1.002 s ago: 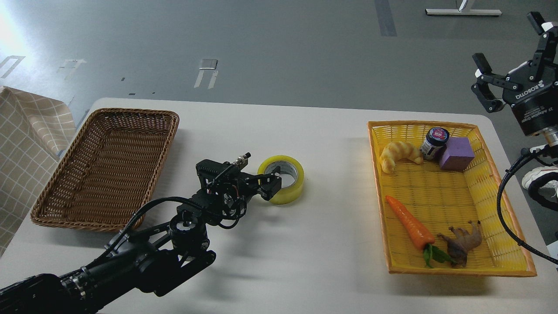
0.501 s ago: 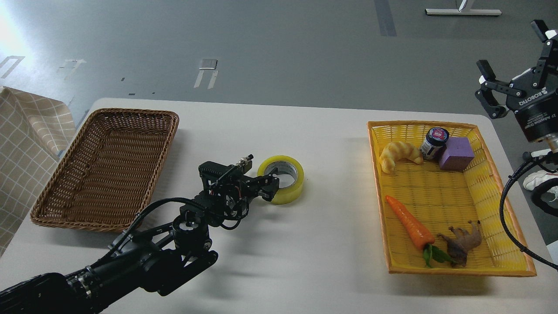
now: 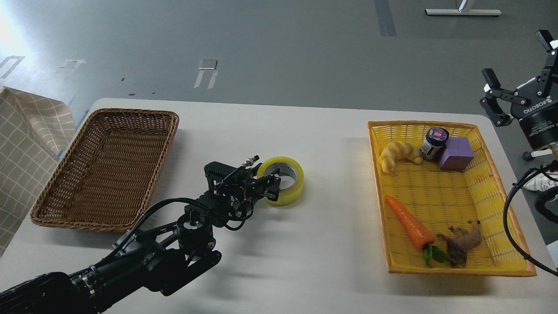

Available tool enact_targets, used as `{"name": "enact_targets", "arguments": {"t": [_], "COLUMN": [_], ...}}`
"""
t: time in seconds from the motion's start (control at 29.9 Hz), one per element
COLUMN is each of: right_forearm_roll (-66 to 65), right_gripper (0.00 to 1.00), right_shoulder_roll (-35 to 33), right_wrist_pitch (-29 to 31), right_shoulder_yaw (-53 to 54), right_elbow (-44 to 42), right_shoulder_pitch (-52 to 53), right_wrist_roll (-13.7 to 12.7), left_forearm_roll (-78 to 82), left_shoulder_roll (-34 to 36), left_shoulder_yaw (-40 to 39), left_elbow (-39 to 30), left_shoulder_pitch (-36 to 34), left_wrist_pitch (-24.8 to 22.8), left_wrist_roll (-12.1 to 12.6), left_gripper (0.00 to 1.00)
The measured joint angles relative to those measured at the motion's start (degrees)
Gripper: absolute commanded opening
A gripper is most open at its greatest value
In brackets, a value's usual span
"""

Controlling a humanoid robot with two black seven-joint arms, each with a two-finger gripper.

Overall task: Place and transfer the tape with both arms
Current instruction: 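Lift the tape roll with the left gripper over the wicker basket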

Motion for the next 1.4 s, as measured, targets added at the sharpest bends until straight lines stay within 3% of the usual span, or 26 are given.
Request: {"name": "enact_targets", "arguments": {"t": [0.57, 1.07, 1.3, 1.4], "right_forearm_roll": [0.0, 0.0, 0.0, 0.0], "right_gripper": [1.00, 1.00, 1.00, 1.00], "right_shoulder_roll": [0.2, 0.6, 0.7, 0.9], "right_wrist_pitch": [0.0, 0.0, 0.0, 0.0], "right_shoulder_yaw": [0.5, 1.0, 1.1, 1.1], "right_elbow": [0.1, 0.2, 0.1, 0.1], "right_shoulder_pitch": [-1.0, -1.0, -1.1, -1.1], "right_wrist_roll": [0.1, 0.0, 0.0, 0.0], "left_forearm_roll": [-0.1, 0.0, 0.0, 0.0], "left_shoulder_roll": [0.1, 2.1, 8.0, 12.6], "left_shoulder_yaw": [-0.1, -0.1, -0.1, -0.1], "left_elbow": [-0.2, -2.8, -6.1, -7.6], "left_shoulder_pitch": [-1.0, -8.1, -10.9, -12.5], "left_wrist_pitch": [-0.3, -3.4, -6.5, -7.1], "left_wrist_roll": [0.6, 0.1, -0.8, -3.1], "left_gripper": [0.23, 0.24, 0.24, 0.24]}}
